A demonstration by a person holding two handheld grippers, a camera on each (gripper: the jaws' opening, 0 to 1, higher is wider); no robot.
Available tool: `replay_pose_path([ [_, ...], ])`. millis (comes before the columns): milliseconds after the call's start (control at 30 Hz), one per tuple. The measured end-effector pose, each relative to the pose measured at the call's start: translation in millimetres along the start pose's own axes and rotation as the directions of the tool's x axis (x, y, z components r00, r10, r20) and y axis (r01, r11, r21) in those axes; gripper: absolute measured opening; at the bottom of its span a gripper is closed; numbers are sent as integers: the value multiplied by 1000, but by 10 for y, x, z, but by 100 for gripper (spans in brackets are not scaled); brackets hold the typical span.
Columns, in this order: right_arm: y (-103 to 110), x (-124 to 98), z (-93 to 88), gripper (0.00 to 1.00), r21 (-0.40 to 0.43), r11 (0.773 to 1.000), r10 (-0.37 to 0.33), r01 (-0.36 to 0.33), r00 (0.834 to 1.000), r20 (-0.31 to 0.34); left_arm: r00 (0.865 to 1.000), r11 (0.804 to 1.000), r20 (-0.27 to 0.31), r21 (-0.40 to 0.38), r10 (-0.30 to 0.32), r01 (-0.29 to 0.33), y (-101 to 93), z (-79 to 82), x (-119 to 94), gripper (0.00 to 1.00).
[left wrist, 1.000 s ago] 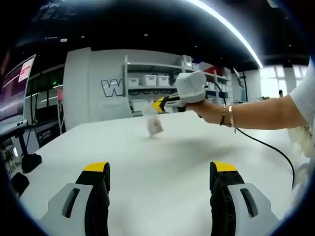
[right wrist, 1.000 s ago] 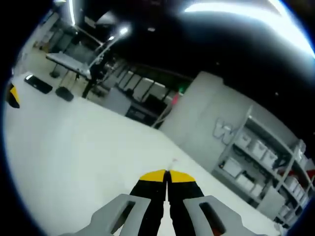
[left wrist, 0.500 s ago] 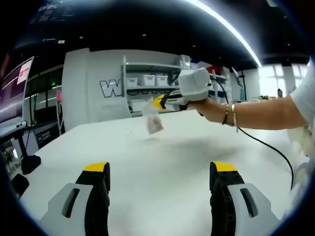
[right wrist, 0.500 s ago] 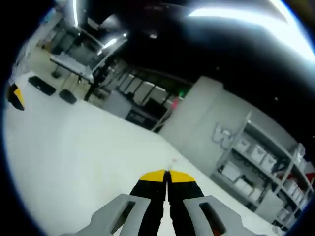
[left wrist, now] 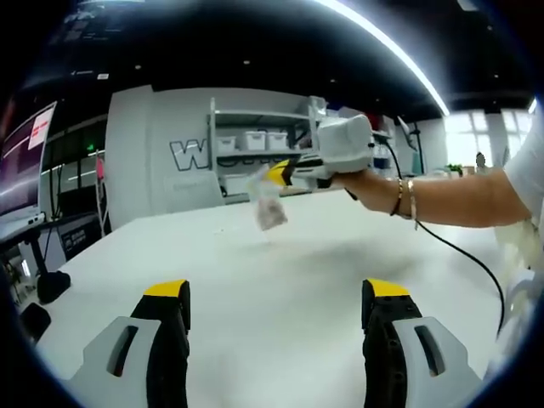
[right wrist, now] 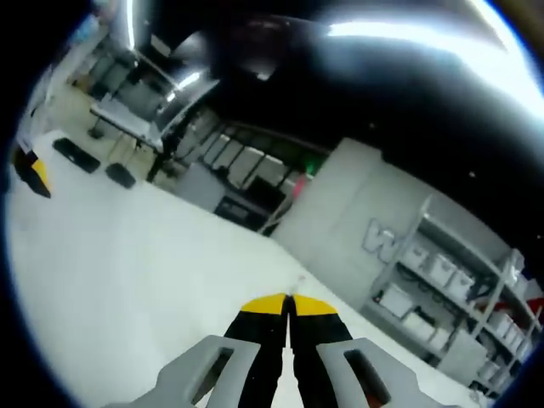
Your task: Open the resealable bag by pulling the two sides of the seal apart until the entire bag opening is separated and visibly accessible.
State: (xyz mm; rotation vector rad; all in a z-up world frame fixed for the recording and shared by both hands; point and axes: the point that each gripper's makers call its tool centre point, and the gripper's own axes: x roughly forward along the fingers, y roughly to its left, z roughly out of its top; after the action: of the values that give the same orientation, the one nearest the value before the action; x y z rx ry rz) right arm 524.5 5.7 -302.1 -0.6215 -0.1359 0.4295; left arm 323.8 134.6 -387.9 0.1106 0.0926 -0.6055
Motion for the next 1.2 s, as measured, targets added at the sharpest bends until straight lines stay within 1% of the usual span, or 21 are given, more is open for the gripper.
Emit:
replay_pose_path([
  [200, -7, -110, 30, 0, 0, 1000, -7, 7, 1000, 8, 1000, 1000, 0, 3, -2, 2, 34, 3, 14, 82],
  [667, 21, -413, 111, 0, -20, 1000, -11, 11, 999, 31, 1000, 1000, 2, 11, -18, 18, -36, 33, -1, 81],
  [900, 38, -569, 199, 0, -39, 999, -12, 14, 999, 49, 1000, 999, 8, 24, -30, 30, -83, 81, -6, 81],
  [1100, 43, -707, 262, 0, -35, 999, -15, 18, 998, 66, 999, 999, 11, 31, -41, 41, -115, 108, -12, 81],
  [1200, 85, -781, 280, 0, -38, 999, -12, 15, 997, 75, 999, 999, 9, 35, -41, 41, -121, 107, -15, 80],
])
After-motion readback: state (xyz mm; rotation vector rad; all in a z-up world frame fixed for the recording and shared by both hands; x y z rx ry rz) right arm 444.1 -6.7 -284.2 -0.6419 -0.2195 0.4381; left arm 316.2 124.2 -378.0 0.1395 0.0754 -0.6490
